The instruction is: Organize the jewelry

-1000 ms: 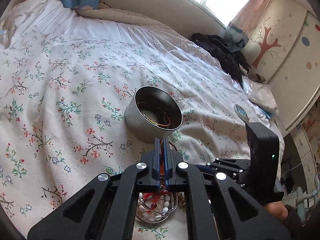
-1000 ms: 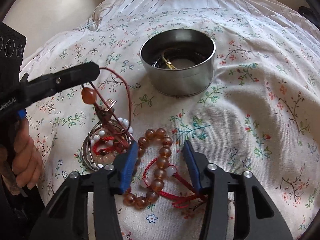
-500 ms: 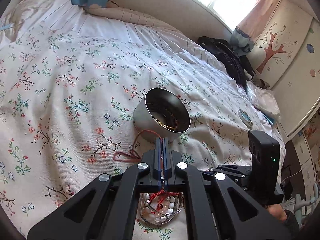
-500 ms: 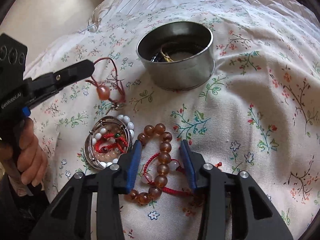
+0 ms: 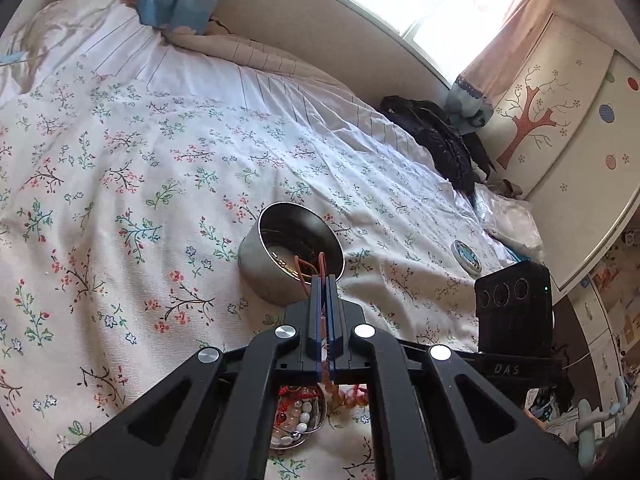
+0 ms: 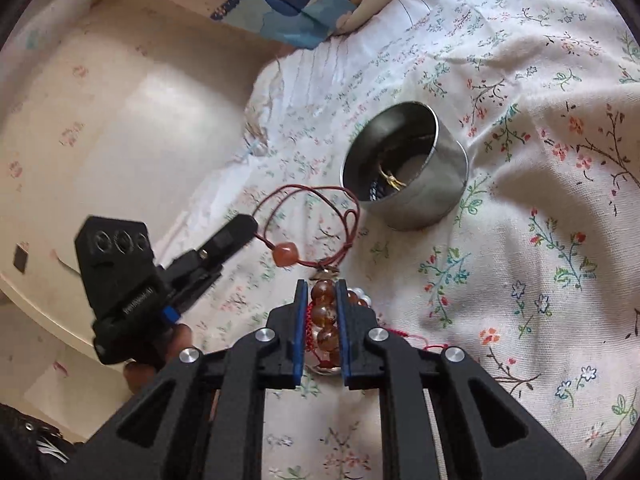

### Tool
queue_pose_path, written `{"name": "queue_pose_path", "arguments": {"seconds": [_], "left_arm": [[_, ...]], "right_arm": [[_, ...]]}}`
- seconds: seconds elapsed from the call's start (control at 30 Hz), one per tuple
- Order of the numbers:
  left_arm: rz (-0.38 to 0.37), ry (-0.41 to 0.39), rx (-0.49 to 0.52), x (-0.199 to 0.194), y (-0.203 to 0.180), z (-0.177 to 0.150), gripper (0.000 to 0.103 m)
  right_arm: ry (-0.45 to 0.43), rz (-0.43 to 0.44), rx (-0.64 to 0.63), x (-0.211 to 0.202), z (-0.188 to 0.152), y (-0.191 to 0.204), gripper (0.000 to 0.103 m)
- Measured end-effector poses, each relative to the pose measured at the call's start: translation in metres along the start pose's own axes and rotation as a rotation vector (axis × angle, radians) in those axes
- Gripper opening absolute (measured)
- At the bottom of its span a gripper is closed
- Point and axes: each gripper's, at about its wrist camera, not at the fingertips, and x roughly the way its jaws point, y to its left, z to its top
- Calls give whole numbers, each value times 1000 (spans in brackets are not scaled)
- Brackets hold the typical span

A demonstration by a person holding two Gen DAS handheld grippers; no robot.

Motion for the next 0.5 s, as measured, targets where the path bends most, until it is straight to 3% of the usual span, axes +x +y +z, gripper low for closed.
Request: {"name": "queue_pose_path", "arguments": {"seconds": [0.13, 0.27, 0.37, 0.4, 0.47, 0.5], "left_arm": [[-19, -19, -6, -4, -6, 1, 2], [-41, -31, -19, -7, -10, 2, 2], [-39, -25, -13, -5, -13, 1, 2], [-39, -24, -13, -5, -13, 1, 2], [-39, -23, -13, -4, -14, 2, 2], [-39, -22, -13, -4, -14, 2, 2]], "right_arm": [[-84, 169, 31, -23, 6, 3, 15], [-121, 251, 51, -29, 11, 5, 15], [-133, 239, 48, -33, 12, 5, 15], [-123, 172, 43, -26, 14, 5, 15], [-113, 234, 80, -30, 11, -2, 13], [-118, 186, 46, -33, 11, 2, 13]]}}
